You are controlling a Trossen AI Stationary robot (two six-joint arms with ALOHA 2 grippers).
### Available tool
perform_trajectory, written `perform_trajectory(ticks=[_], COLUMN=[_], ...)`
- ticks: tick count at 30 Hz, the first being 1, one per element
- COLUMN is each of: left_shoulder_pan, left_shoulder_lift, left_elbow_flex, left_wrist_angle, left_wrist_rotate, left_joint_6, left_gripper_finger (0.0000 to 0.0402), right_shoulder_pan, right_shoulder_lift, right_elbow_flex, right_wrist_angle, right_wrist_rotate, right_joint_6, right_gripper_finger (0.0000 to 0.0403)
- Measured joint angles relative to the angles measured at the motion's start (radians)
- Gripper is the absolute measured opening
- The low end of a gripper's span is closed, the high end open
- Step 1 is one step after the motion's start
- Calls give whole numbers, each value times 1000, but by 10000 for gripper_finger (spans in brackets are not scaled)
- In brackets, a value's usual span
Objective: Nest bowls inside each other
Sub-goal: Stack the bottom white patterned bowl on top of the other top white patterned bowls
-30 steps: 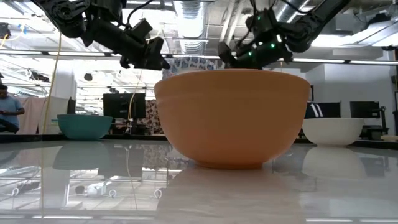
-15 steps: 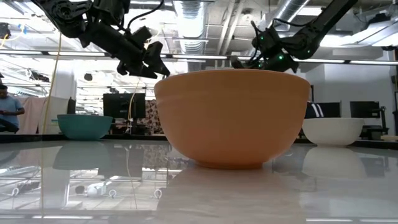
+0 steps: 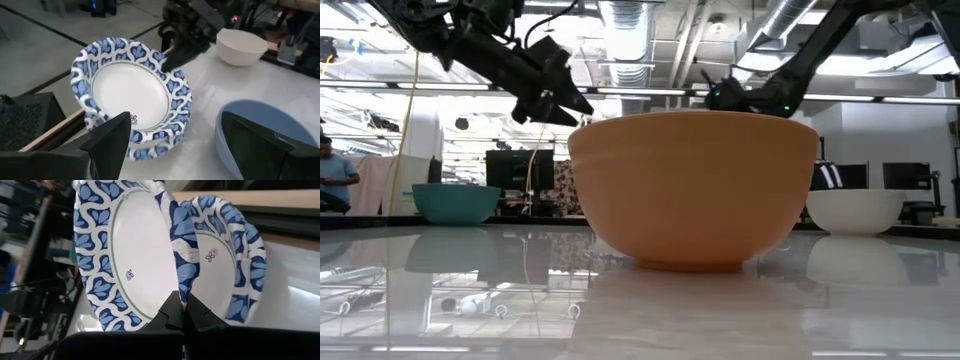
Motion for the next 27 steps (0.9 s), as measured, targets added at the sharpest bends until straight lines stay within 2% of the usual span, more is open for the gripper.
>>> perform_trajectory(ticks=[9, 15, 27], left_shoulder_pan=[-3, -3, -3], left_shoulder_lift=[-153, -172, -172], left_elbow_flex=[0, 0, 0], left_wrist_angle=[-117, -198, -210], left_wrist_rotate=[-2, -2, -6], left_joint_6=[7, 8, 16], left_gripper_finger=[300, 300, 300], right_shoulder_pan=[-5, -13, -2], right_shoulder_lift=[22, 24, 27], right_elbow_flex=[117, 118, 118], right_wrist_angle=[-232, -310, -300], right_wrist_rotate=[2, 7, 6], right_joint_6=[-61, -98, -210], right_gripper_finger=[4, 15, 79])
